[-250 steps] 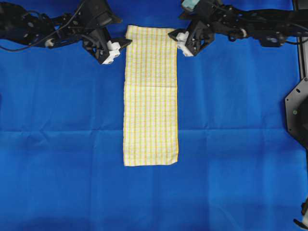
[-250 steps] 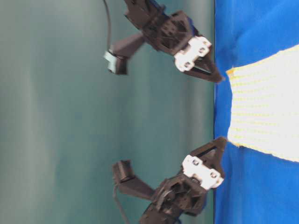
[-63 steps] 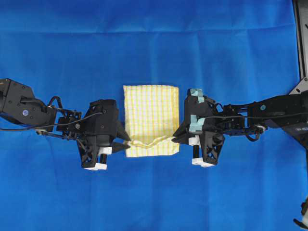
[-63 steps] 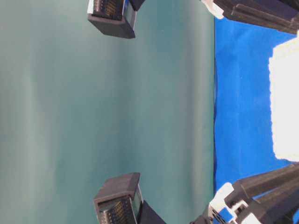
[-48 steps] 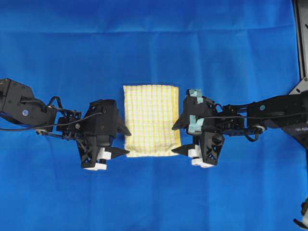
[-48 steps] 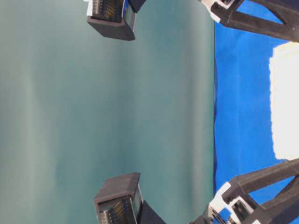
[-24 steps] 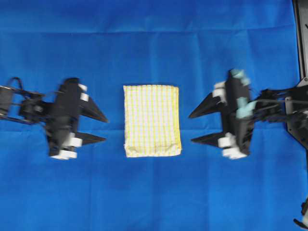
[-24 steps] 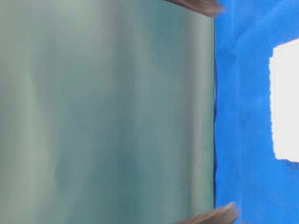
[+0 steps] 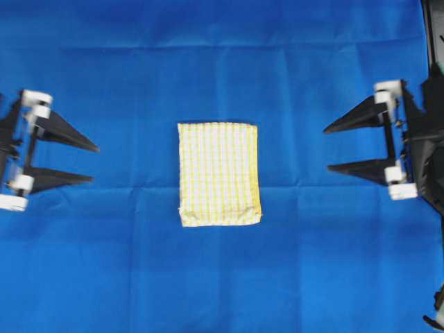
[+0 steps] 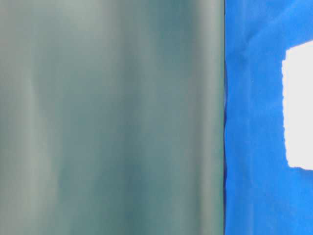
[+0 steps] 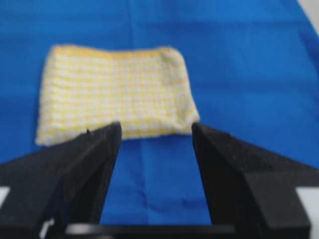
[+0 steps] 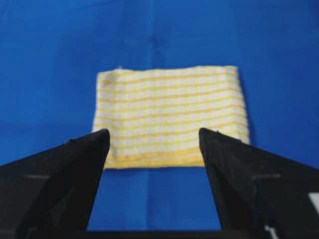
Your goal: Fold the yellow towel.
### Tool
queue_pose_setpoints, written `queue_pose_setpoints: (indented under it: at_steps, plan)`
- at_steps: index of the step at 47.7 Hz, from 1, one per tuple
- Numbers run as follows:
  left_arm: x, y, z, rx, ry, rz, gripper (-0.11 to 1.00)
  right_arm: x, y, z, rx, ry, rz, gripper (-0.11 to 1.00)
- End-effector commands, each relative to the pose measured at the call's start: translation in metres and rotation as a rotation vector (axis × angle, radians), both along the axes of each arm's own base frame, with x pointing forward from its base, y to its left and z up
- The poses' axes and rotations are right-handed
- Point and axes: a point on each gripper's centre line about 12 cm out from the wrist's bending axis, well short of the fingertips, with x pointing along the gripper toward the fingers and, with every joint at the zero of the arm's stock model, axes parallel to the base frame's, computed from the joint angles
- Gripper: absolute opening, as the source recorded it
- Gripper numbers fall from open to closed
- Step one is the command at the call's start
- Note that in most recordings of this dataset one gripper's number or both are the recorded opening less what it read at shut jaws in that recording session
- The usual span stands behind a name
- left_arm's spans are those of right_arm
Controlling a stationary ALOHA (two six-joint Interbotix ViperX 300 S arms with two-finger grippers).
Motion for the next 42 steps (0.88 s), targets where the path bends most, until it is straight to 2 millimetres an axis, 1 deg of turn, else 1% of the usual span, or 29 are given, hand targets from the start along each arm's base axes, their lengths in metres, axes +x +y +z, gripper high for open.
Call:
queue_pose_setpoints:
  at_steps: [1,4,10,20,28,42]
  plan:
    - [-0.010,0.005,0.005,0.012,-0.051,0.012,0.51,-0.009,-0.003,0.004,-0.009,-0.040,-0.013,0.72]
    - [-0.019,0.008,0.003,0.014,-0.069,0.023,0.51,-0.018,-0.004,0.003,-0.012,-0.063,-0.018,0.72]
    - [-0.035,0.012,-0.003,0.014,-0.104,0.035,0.51,-0.030,-0.005,-0.004,-0.012,-0.081,-0.020,0.72]
    - [-0.053,0.014,-0.018,0.012,-0.127,0.041,0.51,-0.044,-0.005,-0.019,-0.014,-0.092,-0.024,0.72]
    - [-0.057,0.015,-0.025,0.015,-0.123,0.046,0.51,-0.047,-0.007,-0.027,-0.015,-0.096,-0.034,0.72]
    - [-0.059,0.016,-0.030,0.017,-0.109,0.049,0.51,-0.047,-0.006,-0.028,-0.017,-0.094,-0.033,0.72]
